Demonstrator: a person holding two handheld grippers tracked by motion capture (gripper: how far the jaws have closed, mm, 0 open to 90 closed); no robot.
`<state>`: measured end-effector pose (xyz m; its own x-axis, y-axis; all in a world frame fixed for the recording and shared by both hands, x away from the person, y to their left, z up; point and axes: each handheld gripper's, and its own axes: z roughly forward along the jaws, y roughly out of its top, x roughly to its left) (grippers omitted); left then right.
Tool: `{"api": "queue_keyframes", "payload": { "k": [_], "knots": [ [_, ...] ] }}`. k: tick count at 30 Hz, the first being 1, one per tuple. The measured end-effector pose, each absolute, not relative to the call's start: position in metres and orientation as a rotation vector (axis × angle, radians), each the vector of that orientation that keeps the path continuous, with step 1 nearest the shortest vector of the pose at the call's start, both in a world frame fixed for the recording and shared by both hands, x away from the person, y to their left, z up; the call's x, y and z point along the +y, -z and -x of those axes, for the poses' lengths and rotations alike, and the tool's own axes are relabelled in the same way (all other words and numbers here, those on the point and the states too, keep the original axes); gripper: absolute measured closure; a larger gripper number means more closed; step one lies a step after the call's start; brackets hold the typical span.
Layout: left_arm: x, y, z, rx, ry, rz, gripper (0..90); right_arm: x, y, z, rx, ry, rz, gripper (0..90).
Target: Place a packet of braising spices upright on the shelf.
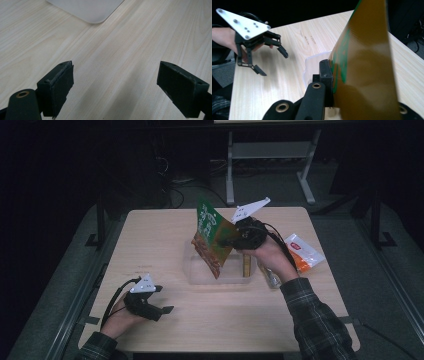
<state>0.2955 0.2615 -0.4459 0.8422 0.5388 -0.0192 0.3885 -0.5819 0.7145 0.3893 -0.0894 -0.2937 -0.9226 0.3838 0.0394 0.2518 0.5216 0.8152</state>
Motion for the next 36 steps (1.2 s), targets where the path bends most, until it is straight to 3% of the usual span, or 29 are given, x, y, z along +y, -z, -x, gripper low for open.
{"api": "queue_keyframes", "payload": {
  "k": [36],
  "knots": [
    [0.258, 0.449, -0.295, 0.660, -0.228, -2.284, 13.4, -0.061, 0.333, -0.414, 2.709, -1.194, -0.575, 89.4]
  ]
}}
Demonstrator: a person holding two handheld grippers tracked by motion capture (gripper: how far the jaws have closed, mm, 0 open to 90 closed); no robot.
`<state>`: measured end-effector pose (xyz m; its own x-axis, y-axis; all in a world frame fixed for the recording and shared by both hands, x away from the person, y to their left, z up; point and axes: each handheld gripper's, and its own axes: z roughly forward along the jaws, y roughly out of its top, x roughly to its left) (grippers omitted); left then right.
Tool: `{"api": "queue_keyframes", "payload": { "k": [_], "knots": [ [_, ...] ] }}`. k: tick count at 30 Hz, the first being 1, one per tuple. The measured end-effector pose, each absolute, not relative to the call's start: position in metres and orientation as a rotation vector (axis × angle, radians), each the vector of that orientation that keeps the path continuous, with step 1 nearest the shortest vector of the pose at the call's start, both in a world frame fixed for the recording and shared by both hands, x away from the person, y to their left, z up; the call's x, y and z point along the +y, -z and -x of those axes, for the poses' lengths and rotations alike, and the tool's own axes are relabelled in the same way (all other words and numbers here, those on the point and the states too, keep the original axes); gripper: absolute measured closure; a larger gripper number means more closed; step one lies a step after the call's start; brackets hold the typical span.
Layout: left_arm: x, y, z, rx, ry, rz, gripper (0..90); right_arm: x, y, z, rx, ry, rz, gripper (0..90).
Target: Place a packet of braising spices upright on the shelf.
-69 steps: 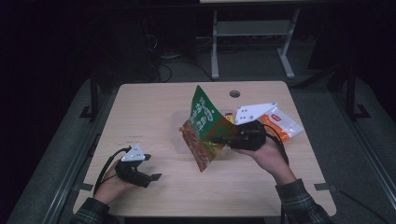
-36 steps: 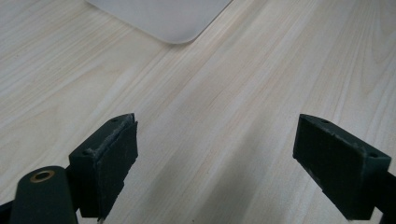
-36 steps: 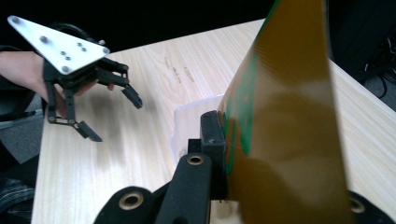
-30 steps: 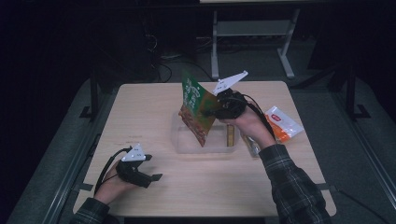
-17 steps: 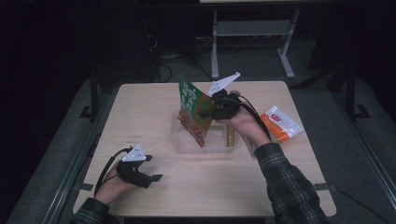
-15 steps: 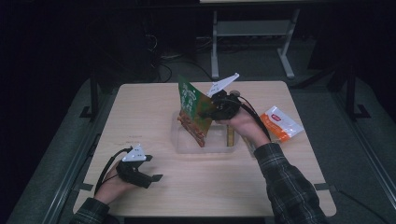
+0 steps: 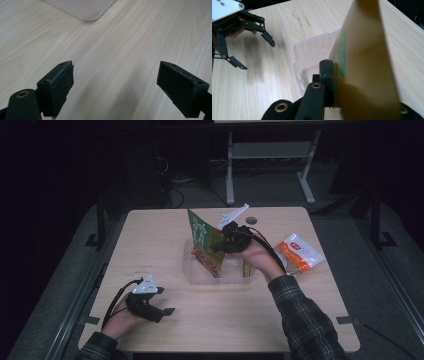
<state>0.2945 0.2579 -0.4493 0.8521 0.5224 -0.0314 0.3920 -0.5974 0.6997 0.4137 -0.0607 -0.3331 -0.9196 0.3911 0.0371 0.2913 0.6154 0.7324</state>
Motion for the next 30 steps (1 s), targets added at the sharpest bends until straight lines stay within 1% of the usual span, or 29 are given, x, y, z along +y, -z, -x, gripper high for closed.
{"api": "queue_keyframes", "payload": {
  "k": [5, 7, 10, 13, 14, 18, 23, 26, 30],
  "knots": [
    [0.257, 0.450, -0.294, 0.665, -0.221, -2.284, 13.4, -0.058, 0.334, -0.412, 2.702, -1.207, -0.604, 88.3],
    [0.258, 0.450, -0.295, 0.658, -0.225, -2.292, 13.5, -0.058, 0.334, -0.412, 2.692, -1.222, -0.606, 83.8],
    [0.258, 0.449, -0.295, 0.658, -0.225, -2.295, 13.4, -0.059, 0.336, -0.410, 2.677, -1.238, -0.600, 71.4],
    [0.258, 0.449, -0.295, 0.658, -0.227, -2.295, 13.4, -0.060, 0.336, -0.407, 2.677, -1.247, -0.634, 55.2],
    [0.258, 0.449, -0.295, 0.661, -0.226, -2.294, 13.4, -0.061, 0.335, -0.405, 2.671, -1.249, -0.630, 46.8],
    [0.258, 0.450, -0.295, 0.677, -0.214, -2.282, 13.4, -0.066, 0.332, -0.397, 2.635, -1.306, -0.630, 34.1],
    [0.259, 0.450, -0.296, 0.679, -0.206, -2.283, 13.5, -0.076, 0.332, -0.379, 2.626, -1.340, -0.604, 25.8],
    [0.259, 0.450, -0.296, 0.690, -0.202, -2.273, 13.5, -0.081, 0.335, -0.370, 2.622, -1.365, -0.617, 24.0],
    [0.260, 0.449, -0.296, 0.687, -0.203, -2.279, 13.5, -0.089, 0.340, -0.358, 2.611, -1.384, -0.620, 24.0]
  ]
}}
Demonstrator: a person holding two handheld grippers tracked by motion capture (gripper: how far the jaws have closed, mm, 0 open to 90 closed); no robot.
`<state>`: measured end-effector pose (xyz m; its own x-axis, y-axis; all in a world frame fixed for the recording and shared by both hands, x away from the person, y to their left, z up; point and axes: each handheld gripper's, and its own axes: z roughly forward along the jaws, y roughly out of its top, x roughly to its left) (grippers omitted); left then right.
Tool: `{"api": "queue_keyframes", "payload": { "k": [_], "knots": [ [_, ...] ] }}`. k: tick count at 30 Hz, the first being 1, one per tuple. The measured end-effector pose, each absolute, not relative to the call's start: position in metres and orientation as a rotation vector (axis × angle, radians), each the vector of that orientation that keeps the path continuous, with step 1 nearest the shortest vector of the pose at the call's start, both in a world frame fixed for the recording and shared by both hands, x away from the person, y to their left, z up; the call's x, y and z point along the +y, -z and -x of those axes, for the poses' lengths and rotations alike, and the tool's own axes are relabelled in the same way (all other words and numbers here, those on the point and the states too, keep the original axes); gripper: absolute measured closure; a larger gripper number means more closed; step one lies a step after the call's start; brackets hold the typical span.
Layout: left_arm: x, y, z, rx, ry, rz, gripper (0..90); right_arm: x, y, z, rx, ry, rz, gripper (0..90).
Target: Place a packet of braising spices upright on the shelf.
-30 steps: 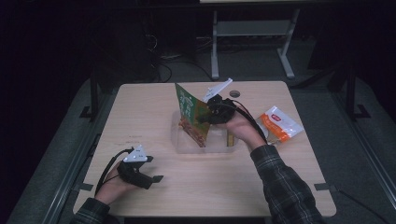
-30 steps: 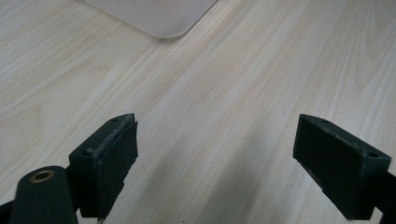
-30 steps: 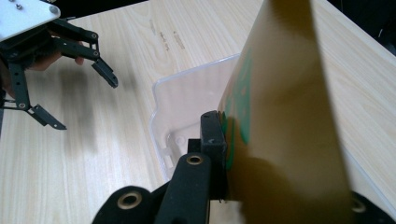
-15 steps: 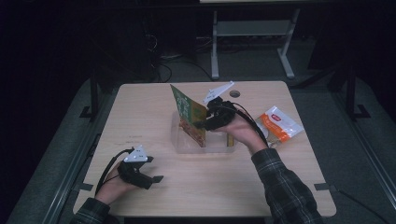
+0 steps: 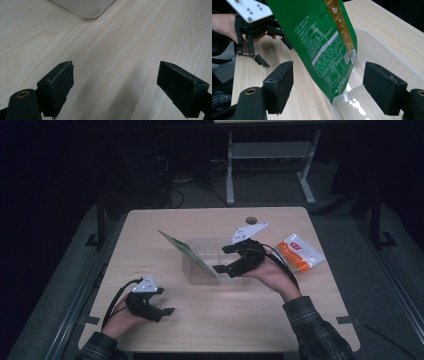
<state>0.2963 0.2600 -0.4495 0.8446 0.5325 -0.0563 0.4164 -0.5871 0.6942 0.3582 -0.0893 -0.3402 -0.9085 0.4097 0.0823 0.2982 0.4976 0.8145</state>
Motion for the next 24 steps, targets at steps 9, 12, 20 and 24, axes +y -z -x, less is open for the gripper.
{"api": "queue_keyframes", "payload": {
  "k": [9, 12, 20, 24],
  "knots": [
    [0.261, 0.448, -0.295, 0.699, -0.194, -2.238, 13.6, -0.111, 0.357, -0.333, 2.584, -1.391, -0.633, 24.4],
    [0.261, 0.448, -0.293, 0.702, -0.188, -2.234, 13.7, -0.117, 0.366, -0.325, 2.592, -1.373, -0.631, 24.7],
    [0.259, 0.447, -0.289, 0.697, -0.187, -2.236, 13.9, -0.139, 0.390, -0.303, 2.599, -1.344, -0.679, 25.0],
    [0.259, 0.445, -0.288, 0.687, -0.195, -2.241, 13.9, -0.153, 0.401, -0.293, 2.605, -1.330, -0.717, 25.0]
  ]
}}
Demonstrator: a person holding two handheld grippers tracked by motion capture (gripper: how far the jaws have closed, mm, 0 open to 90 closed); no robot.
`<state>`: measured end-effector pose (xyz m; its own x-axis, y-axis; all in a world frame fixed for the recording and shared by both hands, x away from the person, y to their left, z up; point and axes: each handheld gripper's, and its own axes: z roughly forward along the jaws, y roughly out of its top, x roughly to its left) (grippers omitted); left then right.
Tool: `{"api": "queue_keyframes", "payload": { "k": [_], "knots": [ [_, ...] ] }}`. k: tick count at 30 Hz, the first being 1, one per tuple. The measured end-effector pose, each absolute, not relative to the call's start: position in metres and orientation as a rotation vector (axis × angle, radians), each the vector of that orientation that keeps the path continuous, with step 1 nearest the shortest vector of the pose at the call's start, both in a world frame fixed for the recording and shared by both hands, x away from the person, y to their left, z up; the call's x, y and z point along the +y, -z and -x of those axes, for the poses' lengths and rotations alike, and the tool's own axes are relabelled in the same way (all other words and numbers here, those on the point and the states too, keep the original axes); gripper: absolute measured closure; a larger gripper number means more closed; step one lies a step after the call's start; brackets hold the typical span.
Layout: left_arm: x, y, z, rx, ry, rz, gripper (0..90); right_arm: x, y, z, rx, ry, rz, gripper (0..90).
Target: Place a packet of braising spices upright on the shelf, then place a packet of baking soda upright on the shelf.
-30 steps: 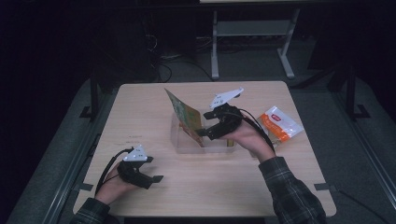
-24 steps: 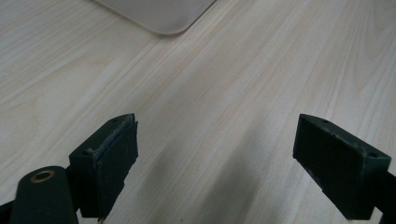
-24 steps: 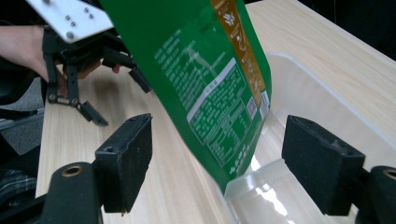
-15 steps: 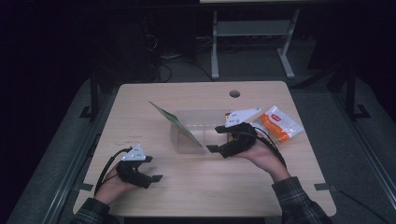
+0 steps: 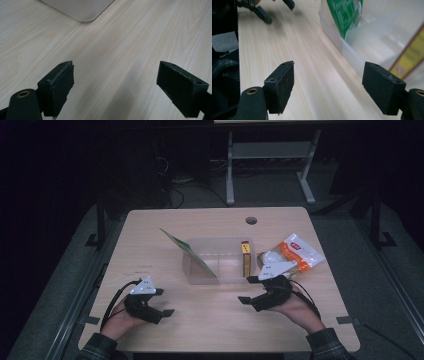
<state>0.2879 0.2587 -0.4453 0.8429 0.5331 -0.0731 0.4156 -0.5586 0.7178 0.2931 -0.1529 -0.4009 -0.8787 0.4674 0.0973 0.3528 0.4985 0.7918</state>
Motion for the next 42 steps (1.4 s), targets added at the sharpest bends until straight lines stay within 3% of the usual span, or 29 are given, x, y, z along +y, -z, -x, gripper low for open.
{"api": "queue_keyframes", "payload": {
  "k": [9, 21, 24, 26, 35, 39, 42],
  "knots": [
    [0.261, 0.446, -0.283, 0.688, -0.198, -2.237, 13.8, -0.195, 0.422, -0.286, 2.540, -1.256, -0.893, 24.9],
    [0.259, 0.448, -0.285, 0.686, -0.192, -2.236, 13.8, -0.232, 0.435, -0.313, 2.393, -1.157, -1.112, 28.9],
    [0.259, 0.449, -0.286, 0.678, -0.195, -2.246, 13.8, -0.233, 0.435, -0.325, 2.356, -1.149, -1.131, 37.3],
    [0.259, 0.449, -0.286, 0.680, -0.192, -2.242, 13.8, -0.233, 0.432, -0.334, 2.330, -1.131, -1.141, 50.1],
    [0.258, 0.450, -0.286, 0.687, -0.182, -2.247, 13.9, -0.227, 0.438, -0.371, 2.319, -1.075, -1.199, 64.3],
    [0.259, 0.450, -0.287, 0.688, -0.182, -2.250, 14.0, -0.227, 0.438, -0.382, 2.282, -1.074, -1.225, 83.1],
    [0.259, 0.451, -0.287, 0.691, -0.179, -2.249, 14.0, -0.227, 0.441, -0.388, 2.280, -1.034, -1.246, 89.5]
  ]
}}
